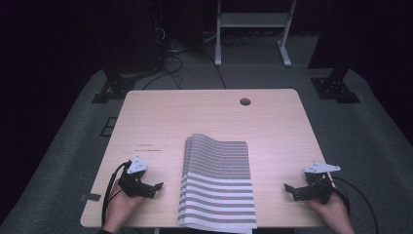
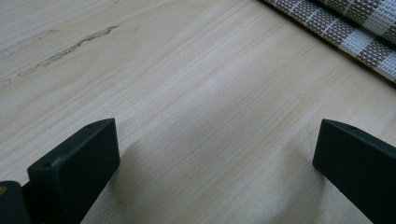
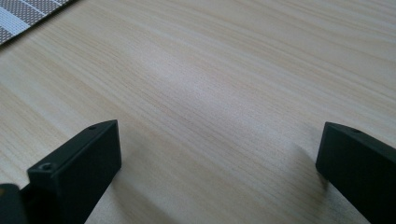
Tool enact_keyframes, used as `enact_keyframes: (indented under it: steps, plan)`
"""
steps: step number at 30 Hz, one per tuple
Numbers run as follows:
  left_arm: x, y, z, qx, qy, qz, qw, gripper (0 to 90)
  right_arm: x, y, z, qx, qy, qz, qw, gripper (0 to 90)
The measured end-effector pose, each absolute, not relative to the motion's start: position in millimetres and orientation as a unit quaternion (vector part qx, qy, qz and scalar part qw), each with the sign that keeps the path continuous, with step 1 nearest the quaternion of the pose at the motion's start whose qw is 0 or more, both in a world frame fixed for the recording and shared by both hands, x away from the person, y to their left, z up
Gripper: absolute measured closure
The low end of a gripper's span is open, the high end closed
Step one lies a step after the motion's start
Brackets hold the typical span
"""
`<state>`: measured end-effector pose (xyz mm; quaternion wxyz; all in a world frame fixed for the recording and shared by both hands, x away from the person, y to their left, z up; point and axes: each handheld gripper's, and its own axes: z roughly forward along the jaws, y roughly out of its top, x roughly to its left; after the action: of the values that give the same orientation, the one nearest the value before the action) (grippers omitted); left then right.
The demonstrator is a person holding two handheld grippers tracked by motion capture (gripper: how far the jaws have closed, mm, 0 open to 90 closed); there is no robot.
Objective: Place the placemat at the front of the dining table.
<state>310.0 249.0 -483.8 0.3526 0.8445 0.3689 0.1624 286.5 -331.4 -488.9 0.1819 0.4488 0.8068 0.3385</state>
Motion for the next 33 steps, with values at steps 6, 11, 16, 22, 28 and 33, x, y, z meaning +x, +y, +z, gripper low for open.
enact_keyframes:
  steps: [6,11,16,22,28,33]
  plan:
    - [309,249,-484,0.842,0.374,0.165,0.352,0.0,287,-331,-489,0.449,0.807,0.339,0.182,0.0]
    - [308,249,-484,0.841,0.376,0.165,0.352,0.0,287,-331,-489,0.449,0.807,0.339,0.182,0.0]
    - [307,249,-483,0.839,0.380,0.156,0.356,0.0,287,-331,-489,0.449,0.807,0.339,0.182,0.0]
    - [302,249,-478,0.839,0.375,0.151,0.366,0.0,287,-331,-489,0.449,0.807,0.339,0.182,0.0]
    - [298,248,-475,0.837,0.373,0.141,0.375,0.0,287,-331,-489,0.449,0.807,0.339,0.182,0.0]
    - [294,245,-471,0.837,0.376,0.134,0.374,0.0,287,-330,-489,0.450,0.806,0.338,0.182,0.0]
